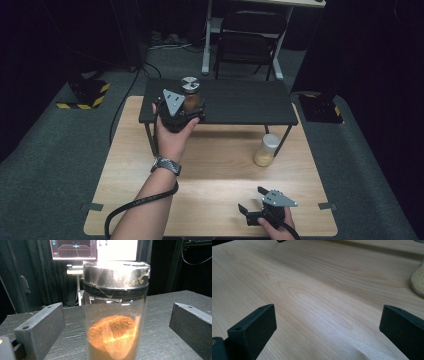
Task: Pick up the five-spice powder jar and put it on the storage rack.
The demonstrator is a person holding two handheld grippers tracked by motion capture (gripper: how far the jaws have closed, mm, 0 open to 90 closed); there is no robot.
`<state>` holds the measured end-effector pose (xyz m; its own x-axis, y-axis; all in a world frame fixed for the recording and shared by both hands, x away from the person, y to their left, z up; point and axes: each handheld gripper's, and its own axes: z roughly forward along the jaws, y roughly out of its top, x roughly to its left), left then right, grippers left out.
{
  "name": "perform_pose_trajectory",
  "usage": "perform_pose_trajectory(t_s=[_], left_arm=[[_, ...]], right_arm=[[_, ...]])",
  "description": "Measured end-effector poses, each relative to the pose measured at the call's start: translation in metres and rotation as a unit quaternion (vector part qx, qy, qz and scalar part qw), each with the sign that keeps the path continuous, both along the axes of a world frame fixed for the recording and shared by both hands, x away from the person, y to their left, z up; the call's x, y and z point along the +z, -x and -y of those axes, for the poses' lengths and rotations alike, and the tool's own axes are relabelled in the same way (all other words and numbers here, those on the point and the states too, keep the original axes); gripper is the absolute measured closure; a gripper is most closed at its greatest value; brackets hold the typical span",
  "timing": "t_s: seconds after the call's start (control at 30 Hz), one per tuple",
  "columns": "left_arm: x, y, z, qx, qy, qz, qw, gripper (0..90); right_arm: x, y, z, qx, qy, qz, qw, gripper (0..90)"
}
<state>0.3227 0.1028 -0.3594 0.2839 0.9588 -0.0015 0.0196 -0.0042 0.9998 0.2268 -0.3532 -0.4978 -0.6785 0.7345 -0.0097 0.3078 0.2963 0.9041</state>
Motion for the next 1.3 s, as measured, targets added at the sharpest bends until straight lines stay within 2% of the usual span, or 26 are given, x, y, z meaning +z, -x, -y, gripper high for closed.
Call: perform_pose_trajectory(t_s=[0.47,0.8,1.0,1.2,1.3], left_arm=[[-0.006,0.025,-0.010,-0.015,-0.009,0.007,0.9998,0.5],[-0.016,0.048,-0.021,-0.027,-0.006,0.011,0.9995,0.5],[-0.026,0.064,-0.025,-0.035,-0.005,0.015,0.9993,0.5],[-0.040,0.079,-0.029,-0.041,-0.001,0.010,0.9991,0.5],[-0.047,0.086,-0.029,-0.042,-0.009,0.008,0.9990,0.5]], right_arm=[[0.001,0.000,-0.002,0.001,0.006,0.000,1.0000,0.4],[0.001,0.001,-0.003,0.001,0.010,0.002,1.0000,0.4],[0.002,0.001,-0.004,0.001,0.012,0.002,0.9999,0.4],[0.002,0.001,-0.005,0.001,0.014,0.002,0.9999,0.4],[0.002,0.001,-0.005,0.002,0.015,0.002,0.9999,0.4]])
